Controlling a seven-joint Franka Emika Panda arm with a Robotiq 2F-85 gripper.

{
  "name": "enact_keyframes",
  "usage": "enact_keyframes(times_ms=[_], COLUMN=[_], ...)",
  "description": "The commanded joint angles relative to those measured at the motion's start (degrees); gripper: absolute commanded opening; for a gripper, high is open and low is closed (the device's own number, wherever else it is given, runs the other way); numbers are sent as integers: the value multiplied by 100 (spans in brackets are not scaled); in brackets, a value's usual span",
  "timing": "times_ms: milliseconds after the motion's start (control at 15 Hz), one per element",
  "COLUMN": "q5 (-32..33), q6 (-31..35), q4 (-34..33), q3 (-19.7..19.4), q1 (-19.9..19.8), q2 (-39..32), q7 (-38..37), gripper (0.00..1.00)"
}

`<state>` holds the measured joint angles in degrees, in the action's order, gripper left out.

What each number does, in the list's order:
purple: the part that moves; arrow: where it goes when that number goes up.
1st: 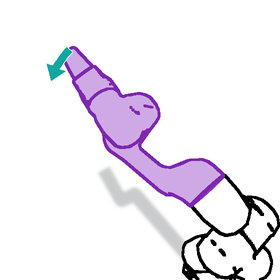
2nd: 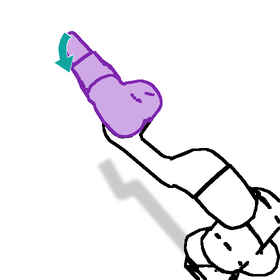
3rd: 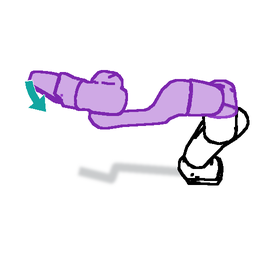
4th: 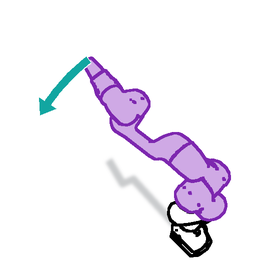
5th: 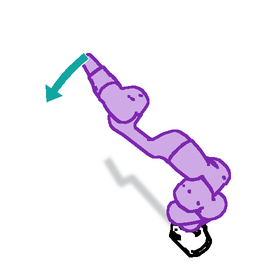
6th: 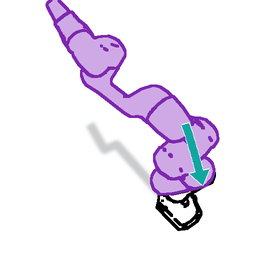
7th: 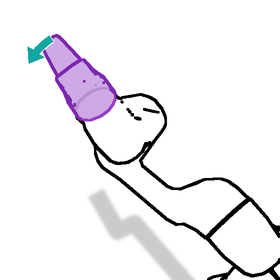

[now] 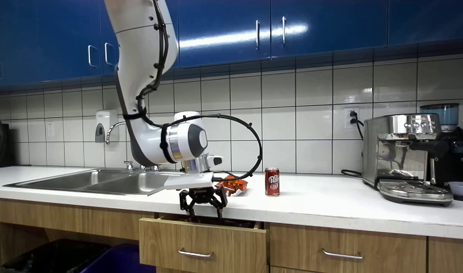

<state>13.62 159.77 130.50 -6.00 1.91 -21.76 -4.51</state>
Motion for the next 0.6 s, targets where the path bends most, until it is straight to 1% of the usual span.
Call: enact_keyframes(times_ms=[0,267,533], q5=[183,194,70], q6=[126,400,667], q4=[-96,20,105], q3=[-171,-296,-331], q1=[143,249,280], q2=[-97,-50,-43], q7=[-19,-127,-161], gripper=[100,100,100])
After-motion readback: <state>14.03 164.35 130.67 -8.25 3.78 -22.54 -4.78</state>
